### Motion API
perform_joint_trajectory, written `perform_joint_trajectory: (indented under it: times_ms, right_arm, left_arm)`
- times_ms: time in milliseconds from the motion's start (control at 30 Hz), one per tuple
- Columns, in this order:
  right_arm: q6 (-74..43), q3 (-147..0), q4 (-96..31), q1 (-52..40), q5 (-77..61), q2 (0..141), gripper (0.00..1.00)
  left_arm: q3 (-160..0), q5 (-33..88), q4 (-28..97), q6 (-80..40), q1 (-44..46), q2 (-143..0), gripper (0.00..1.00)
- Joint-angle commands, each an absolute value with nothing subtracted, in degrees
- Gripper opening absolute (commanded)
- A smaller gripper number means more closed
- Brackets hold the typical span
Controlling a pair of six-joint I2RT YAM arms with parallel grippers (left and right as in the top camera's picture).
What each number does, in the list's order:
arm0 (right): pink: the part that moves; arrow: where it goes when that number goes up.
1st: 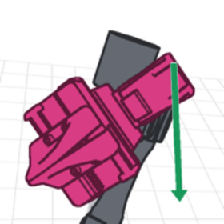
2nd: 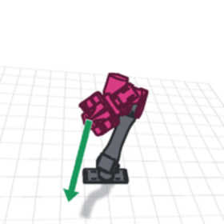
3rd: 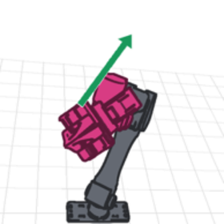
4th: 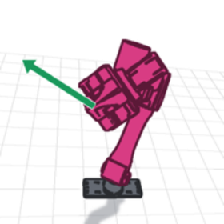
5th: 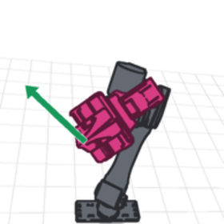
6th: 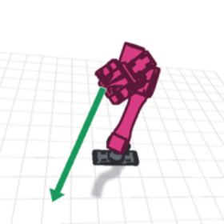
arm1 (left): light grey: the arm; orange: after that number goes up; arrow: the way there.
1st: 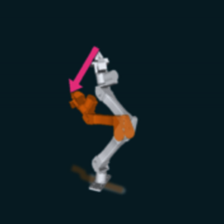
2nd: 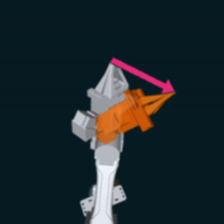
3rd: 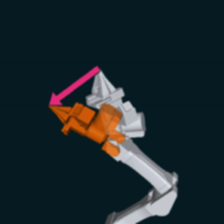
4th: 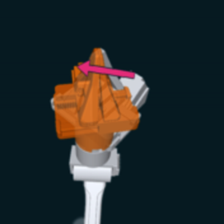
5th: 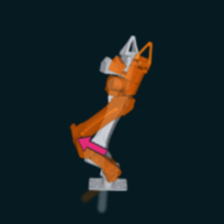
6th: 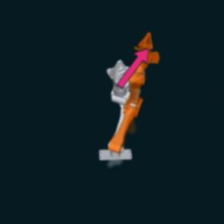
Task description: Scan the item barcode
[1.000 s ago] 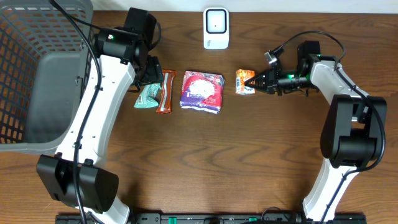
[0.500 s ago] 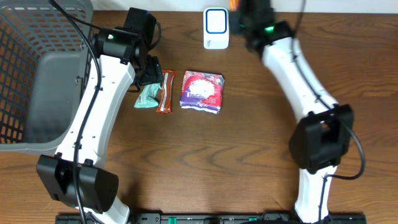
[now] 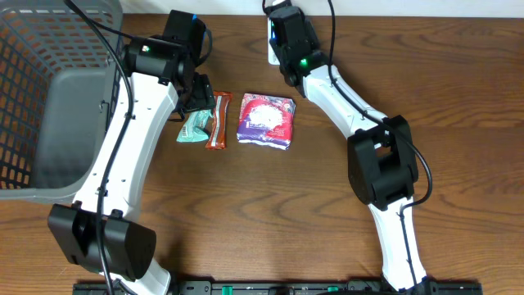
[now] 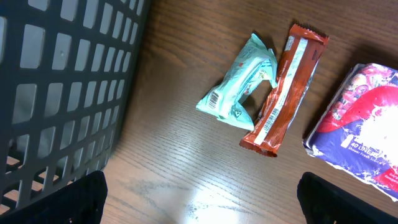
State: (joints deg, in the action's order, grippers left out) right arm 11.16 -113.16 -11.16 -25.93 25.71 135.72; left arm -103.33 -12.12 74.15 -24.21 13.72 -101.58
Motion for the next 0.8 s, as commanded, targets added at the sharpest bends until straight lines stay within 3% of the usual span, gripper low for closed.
perform_joint_trajectory:
  times_ms: [0,133,367,500,700,733,767]
  right_arm:
    - [6.8,-115.0,-10.4,-25.8,29.1,133.5,0.01]
    - [4.5,-119.5,-13.8,-23.3,36.1,131.9,0.01]
    - [-0.3,-124.5,-34.9,-9.5,39.1,130.1,0.01]
    - [-2.5,-121.9,-44.4,1.4,32.0,131.2,0.01]
    - [-2.5,-117.9,-44.3,14.9,24.6,132.5,0.01]
    - [-2.5,-117.5,-43.4,18.3,22.0,132.6,0.03]
    - [-2.5,-117.4,-43.1,19.7,20.7,132.6,0.22]
  left_arm:
    - [-103.7,-12.4,74.3,-24.8,13.7,-101.8,0.98]
    - [-103.7,-12.4,74.3,-24.8,13.7,-101.8,0.98]
    - [-103.7,-12.4,74.3,-24.8,13.7,-101.8,0.98]
    - [-103.7,-12.4,74.3,-24.7,13.7,-101.8,0.98]
    - [-103.7,-12.4,74.3,-24.8,13.7,-101.8,0.98]
    - [-103.7,-12.4,74.3,-24.8,13.7,-101.8,0.98]
    - [-103.7,-12.4,74.3,-24.8,13.7,-101.8,0.98]
